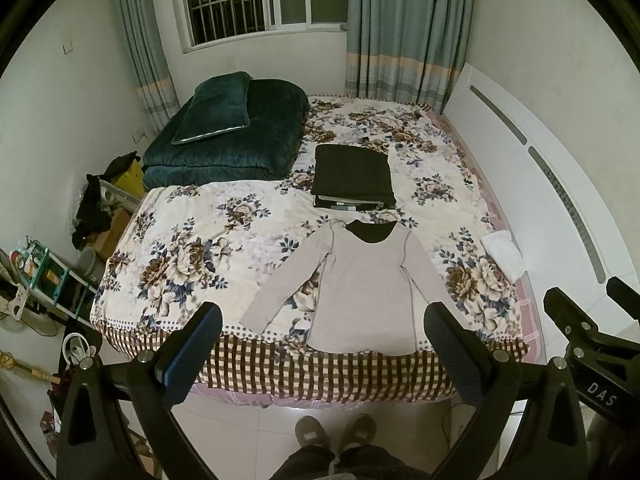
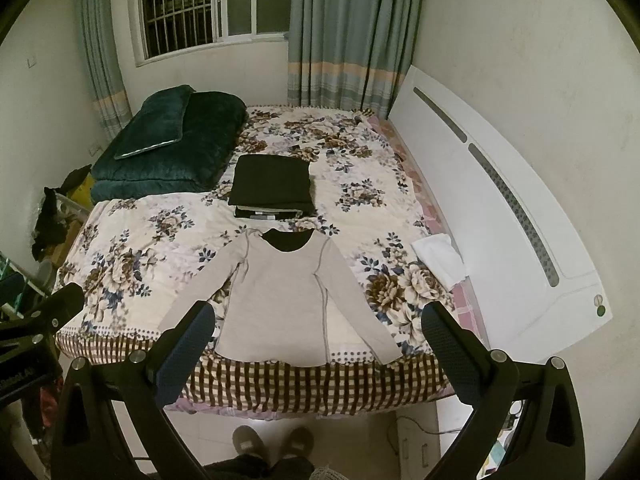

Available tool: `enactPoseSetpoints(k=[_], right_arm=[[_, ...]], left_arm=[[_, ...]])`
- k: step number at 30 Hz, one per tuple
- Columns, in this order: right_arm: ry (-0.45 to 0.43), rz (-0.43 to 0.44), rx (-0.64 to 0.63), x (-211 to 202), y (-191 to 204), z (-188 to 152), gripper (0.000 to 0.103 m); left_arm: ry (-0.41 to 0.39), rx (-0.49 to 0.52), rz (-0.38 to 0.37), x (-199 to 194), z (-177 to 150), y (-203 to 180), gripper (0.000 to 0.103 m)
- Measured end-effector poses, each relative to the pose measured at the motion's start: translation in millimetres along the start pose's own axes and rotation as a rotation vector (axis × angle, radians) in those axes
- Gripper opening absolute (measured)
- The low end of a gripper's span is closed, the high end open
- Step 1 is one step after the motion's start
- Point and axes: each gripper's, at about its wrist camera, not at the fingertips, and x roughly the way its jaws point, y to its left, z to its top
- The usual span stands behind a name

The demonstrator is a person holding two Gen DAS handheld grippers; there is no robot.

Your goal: Fold small clothes

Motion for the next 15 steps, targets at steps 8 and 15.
enactPoseSetpoints(k=[8,15], right_arm=[[-0.006,-0.002,-0.001,-19,13,16,0.103],[-0.008,0.001,-0.002,-19,12,13,0.103]], left_arm=[[-0.002,0.001,-0.002,-1,-1,1,0.103],[-0.004,0.001,-0.003,-1,-2,2,0.103]])
